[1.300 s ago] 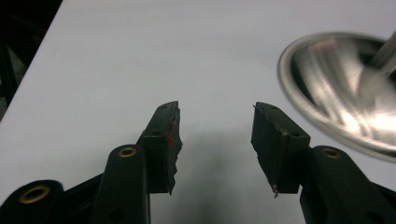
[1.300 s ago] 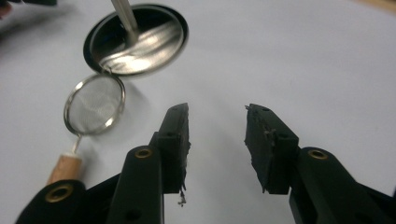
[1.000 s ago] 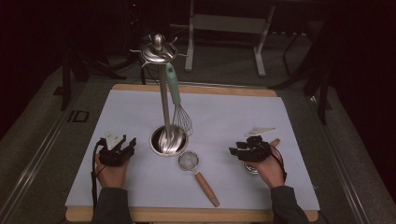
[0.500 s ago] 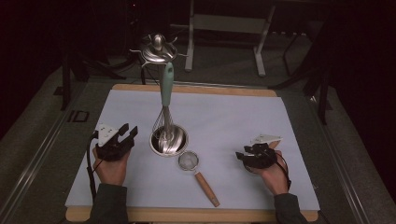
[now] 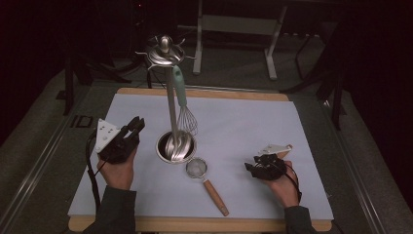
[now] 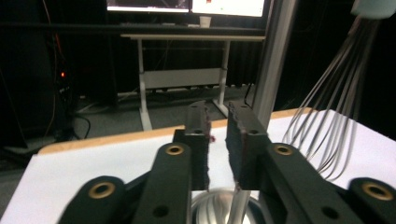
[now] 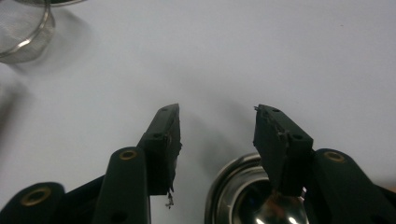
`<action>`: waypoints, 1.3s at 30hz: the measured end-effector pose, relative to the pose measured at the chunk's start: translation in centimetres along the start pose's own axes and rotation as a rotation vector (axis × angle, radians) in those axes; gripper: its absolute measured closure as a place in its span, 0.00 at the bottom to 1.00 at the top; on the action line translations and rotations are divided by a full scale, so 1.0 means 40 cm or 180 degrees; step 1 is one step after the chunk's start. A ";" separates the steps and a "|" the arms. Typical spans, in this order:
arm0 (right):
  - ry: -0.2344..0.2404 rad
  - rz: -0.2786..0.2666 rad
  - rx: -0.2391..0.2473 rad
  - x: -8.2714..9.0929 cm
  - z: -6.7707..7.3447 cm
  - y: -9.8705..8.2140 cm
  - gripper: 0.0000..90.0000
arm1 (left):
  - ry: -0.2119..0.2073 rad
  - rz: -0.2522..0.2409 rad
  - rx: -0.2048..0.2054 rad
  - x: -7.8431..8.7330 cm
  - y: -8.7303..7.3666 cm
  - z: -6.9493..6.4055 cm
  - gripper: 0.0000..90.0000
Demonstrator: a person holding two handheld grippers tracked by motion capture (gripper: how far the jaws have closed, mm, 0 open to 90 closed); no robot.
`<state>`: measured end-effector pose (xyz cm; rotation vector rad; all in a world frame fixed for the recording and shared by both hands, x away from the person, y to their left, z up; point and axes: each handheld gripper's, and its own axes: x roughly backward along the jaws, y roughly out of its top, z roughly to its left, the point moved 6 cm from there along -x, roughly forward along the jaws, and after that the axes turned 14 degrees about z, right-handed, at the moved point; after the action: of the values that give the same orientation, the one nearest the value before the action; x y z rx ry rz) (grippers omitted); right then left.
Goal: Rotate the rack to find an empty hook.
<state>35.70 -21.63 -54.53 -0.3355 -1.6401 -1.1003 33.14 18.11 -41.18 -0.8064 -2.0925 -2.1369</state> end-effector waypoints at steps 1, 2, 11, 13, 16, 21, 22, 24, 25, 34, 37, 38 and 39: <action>-0.0038 0.0012 0.0008 0.001 -0.001 -0.002 0.56 | 0.0006 -0.0019 -0.0012 0.002 0.008 -0.003 0.90; -0.0062 0.0012 0.0014 0.001 -0.003 -0.003 0.55 | -0.0026 -0.0049 -0.0010 0.004 0.015 -0.007 0.92; -0.0212 0.0068 0.0087 -0.005 -0.002 -0.008 0.54 | -0.0213 -0.0578 0.0034 0.037 0.103 -0.044 1.00; -0.0215 0.0074 0.0095 -0.006 0.000 -0.008 0.54 | -0.0235 -0.0666 0.0034 0.044 0.125 -0.052 1.00; -0.0225 0.0078 0.0105 -0.006 0.000 -0.009 0.54 | -0.0259 -0.0770 0.0008 0.052 0.159 -0.066 1.00; -0.0248 0.0103 0.0120 -0.007 -0.001 -0.012 0.53 | -0.0293 -0.0917 -0.0053 0.062 0.205 -0.089 1.00; -0.0245 0.0102 0.0111 -0.007 -0.002 -0.013 0.53 | -0.0287 -0.0953 -0.0080 0.065 0.214 -0.094 1.00; -0.0242 0.0109 0.0106 -0.008 -0.003 -0.014 0.53 | -0.0299 -0.1040 -0.0134 0.073 0.233 -0.103 1.00; -0.0242 0.0114 0.0106 -0.008 -0.004 -0.015 0.53 | -0.0314 -0.1096 -0.0146 0.078 0.243 -0.107 1.00; -0.0263 0.0139 0.0102 -0.013 -0.007 -0.020 0.53 | -0.0283 -0.1266 -0.0279 0.094 0.318 -0.127 0.99; -0.0277 0.0146 0.0113 -0.013 -0.007 -0.020 0.53 | -0.0267 -0.1257 -0.0292 0.089 0.328 -0.128 0.99; -0.0282 0.0148 0.0115 -0.012 -0.008 -0.020 0.53 | -0.0258 -0.1240 -0.0300 0.085 0.330 -0.128 0.99; -0.0283 0.0143 0.0115 -0.012 -0.009 -0.020 0.52 | -0.0228 -0.1218 -0.0304 0.080 0.331 -0.128 0.99</action>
<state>35.54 -22.18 -55.34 -0.4007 -1.7206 -1.0337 33.75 13.17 -27.53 -0.5289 -2.3585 -2.4397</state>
